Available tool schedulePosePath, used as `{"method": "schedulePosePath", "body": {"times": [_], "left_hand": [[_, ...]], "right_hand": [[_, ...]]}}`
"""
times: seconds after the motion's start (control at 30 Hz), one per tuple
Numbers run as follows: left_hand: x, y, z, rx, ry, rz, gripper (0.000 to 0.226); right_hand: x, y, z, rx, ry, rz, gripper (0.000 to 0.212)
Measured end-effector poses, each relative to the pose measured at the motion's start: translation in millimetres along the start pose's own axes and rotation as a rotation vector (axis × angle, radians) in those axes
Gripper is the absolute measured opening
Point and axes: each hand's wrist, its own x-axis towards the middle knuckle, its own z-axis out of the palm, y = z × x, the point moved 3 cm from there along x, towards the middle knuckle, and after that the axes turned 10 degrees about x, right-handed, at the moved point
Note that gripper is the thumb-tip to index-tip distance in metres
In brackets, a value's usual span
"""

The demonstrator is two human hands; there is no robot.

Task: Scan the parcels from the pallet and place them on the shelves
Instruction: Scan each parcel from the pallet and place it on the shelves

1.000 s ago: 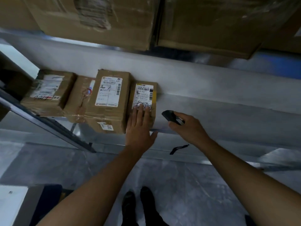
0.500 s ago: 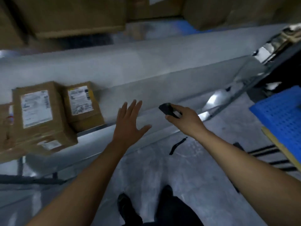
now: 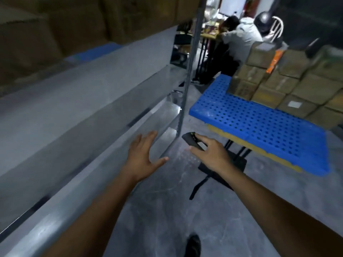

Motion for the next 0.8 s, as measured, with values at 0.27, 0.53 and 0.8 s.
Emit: {"method": "schedulePosePath", "body": {"times": [0.27, 0.53, 0.8], "left_hand": [[108, 112, 102, -0.015, -0.051, 0.08, 0.101], [183, 165, 167, -0.114, -0.133, 0.157, 0.092], [304, 171, 221, -0.251, -0.18, 0.173, 0.091]], "right_hand": [[42, 98, -129, 0.013, 0.138, 0.087, 0.075], [85, 151, -194, 0.066, 0.22, 0.177, 0.071], [177, 180, -226, 0.074, 0.261, 0.293, 0.072]]}}
